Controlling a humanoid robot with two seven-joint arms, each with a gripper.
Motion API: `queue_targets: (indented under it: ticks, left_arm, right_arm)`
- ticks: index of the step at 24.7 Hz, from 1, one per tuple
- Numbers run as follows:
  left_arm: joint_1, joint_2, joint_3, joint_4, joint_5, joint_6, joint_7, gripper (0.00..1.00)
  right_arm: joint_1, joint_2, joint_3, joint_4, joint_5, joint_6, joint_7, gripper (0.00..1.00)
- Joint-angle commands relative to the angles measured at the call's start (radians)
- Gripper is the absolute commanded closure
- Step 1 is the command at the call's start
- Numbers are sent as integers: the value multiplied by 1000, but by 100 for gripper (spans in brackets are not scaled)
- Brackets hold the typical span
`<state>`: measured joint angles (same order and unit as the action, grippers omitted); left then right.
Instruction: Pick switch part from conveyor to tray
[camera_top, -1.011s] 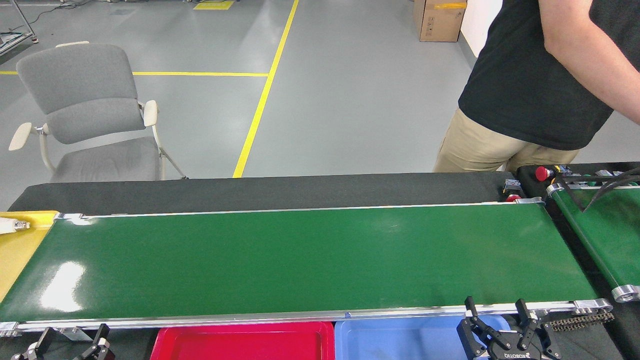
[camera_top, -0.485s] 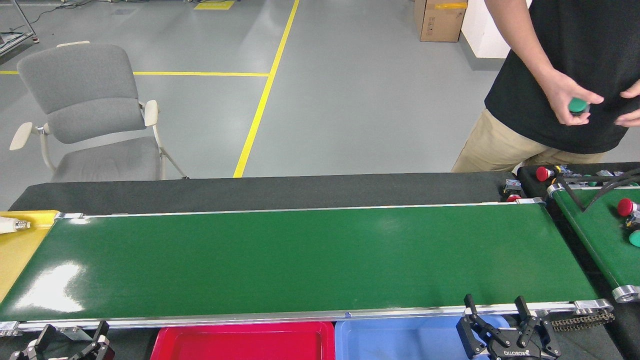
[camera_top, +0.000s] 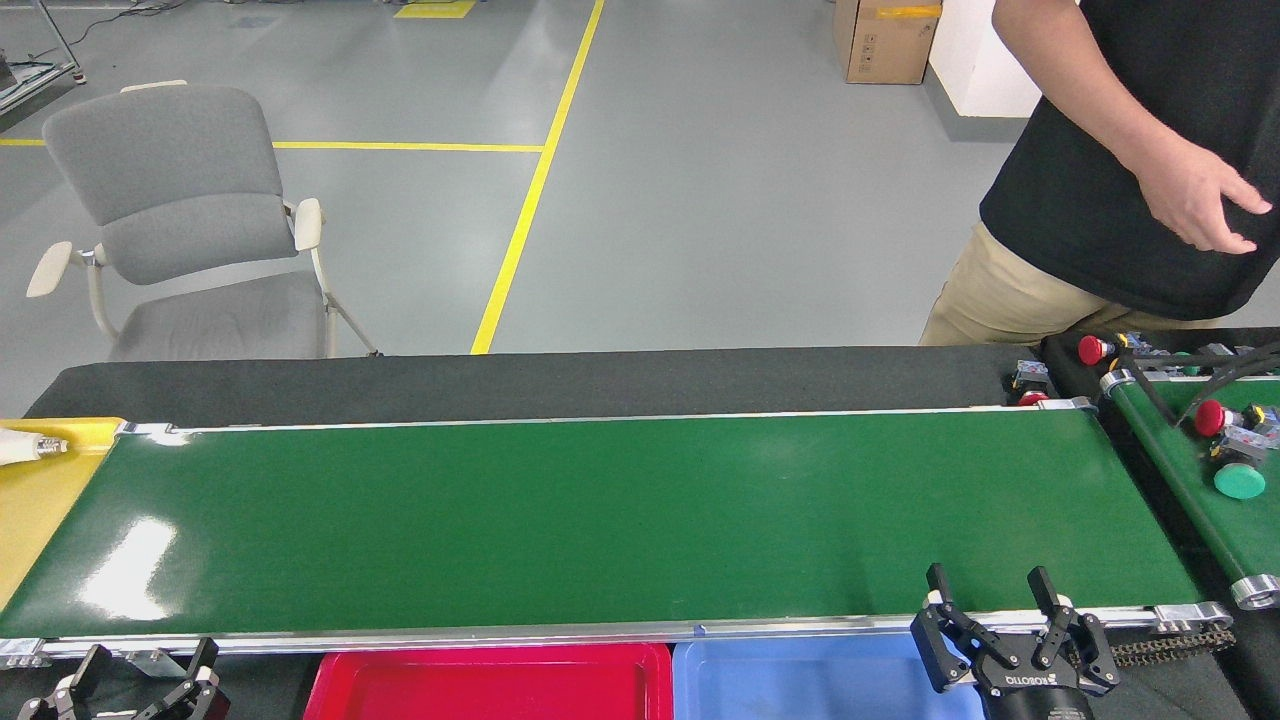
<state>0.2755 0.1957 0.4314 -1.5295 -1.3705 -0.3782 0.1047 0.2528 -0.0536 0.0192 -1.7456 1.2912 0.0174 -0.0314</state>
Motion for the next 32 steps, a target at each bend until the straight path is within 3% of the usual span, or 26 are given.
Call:
queue_targets:
  ticks: [1, 19, 28, 32]
  left_arm:
    - [1, 10, 7, -8, 4, -1, 7, 0]
    - [-2, 14, 10, -8, -2, 1, 4, 0]
    - [-6, 24, 7, -5, -2, -1, 4, 0]
    - [-6, 25, 10, -5, 1, -2, 6, 0]
  right_arm:
    - [11, -9, 10, -15, 0, -4, 1, 0]
    - [-60, 0, -16, 28, -4, 15, 11, 0]
    - [-237, -5, -50, 196, -4, 85, 64, 0]
    - [-274, -5, -50, 239, -4, 87, 73, 0]
